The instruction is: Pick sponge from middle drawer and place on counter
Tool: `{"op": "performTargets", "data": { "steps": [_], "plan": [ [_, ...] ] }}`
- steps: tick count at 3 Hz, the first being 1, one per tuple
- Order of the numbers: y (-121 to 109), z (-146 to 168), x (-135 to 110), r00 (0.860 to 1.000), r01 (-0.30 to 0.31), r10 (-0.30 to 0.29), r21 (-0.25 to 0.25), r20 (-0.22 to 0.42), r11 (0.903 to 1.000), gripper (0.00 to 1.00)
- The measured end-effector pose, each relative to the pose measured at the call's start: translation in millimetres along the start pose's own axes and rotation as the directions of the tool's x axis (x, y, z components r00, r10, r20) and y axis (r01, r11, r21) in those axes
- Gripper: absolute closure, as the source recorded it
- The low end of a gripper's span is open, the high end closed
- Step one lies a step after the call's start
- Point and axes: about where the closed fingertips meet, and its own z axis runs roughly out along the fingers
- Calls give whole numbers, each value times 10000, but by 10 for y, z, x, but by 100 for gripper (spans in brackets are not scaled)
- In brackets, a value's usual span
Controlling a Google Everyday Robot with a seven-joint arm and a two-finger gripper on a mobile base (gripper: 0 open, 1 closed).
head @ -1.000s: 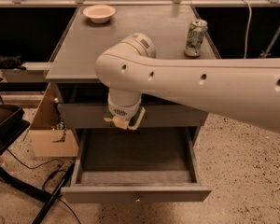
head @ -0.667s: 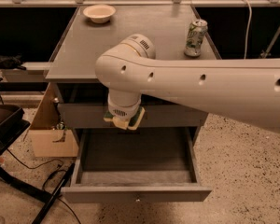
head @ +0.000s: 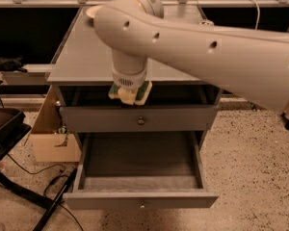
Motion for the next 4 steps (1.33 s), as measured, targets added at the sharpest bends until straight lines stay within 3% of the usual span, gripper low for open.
{"op": "performTargets", "data": {
  "steps": [1,2,3,4],
  "plan": [
    [-450,-255,-4,9981,338,-330,135,-521,9993,100],
    [-1005,-481,-108,9987,297,-264,781,-430,9965,100],
    [-1553,-623,-275,9994,104,-155,1653,295,9862,100],
    [-1553,-623,-275,9994,104,-154,1653,295,9862,100]
  ]
}}
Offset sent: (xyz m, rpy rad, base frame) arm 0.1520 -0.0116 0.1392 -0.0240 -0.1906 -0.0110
